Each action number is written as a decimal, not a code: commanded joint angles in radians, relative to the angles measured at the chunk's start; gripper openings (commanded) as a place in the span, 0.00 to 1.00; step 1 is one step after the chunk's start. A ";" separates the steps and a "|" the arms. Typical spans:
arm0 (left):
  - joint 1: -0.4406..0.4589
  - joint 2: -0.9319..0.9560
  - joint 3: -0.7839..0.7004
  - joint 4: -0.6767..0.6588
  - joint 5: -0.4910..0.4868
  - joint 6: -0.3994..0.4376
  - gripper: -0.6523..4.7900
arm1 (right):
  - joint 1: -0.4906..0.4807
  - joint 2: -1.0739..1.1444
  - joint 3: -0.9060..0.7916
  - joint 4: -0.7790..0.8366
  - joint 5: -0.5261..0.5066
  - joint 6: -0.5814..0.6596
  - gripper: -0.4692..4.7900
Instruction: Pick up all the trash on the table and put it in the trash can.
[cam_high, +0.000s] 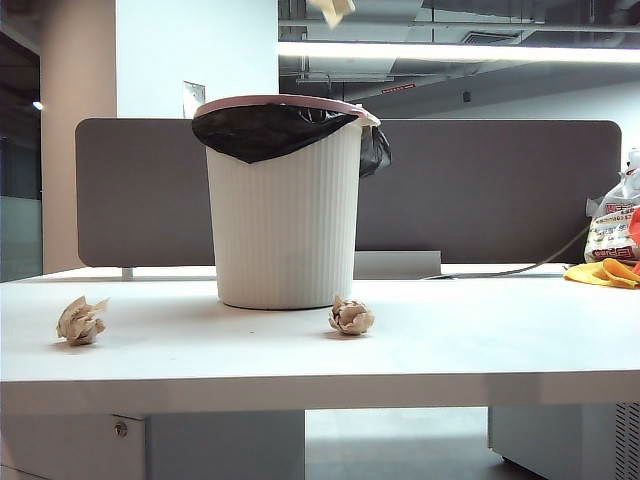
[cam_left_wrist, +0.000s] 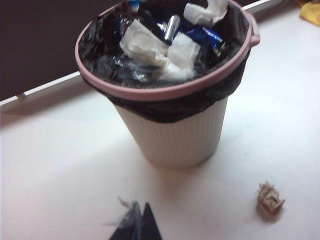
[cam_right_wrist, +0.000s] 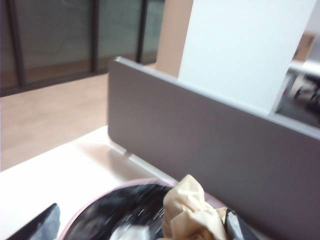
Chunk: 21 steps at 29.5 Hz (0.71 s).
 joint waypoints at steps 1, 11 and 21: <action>0.003 -0.002 0.001 0.120 0.051 0.006 0.11 | -0.002 0.004 0.003 -0.069 -0.121 0.055 0.88; 0.220 0.125 0.001 0.478 0.323 0.027 0.65 | -0.042 -0.018 0.011 -0.019 -0.280 0.217 0.88; 0.293 0.322 0.002 0.867 0.549 0.006 0.99 | -0.115 -0.019 0.010 0.227 -0.529 0.616 0.88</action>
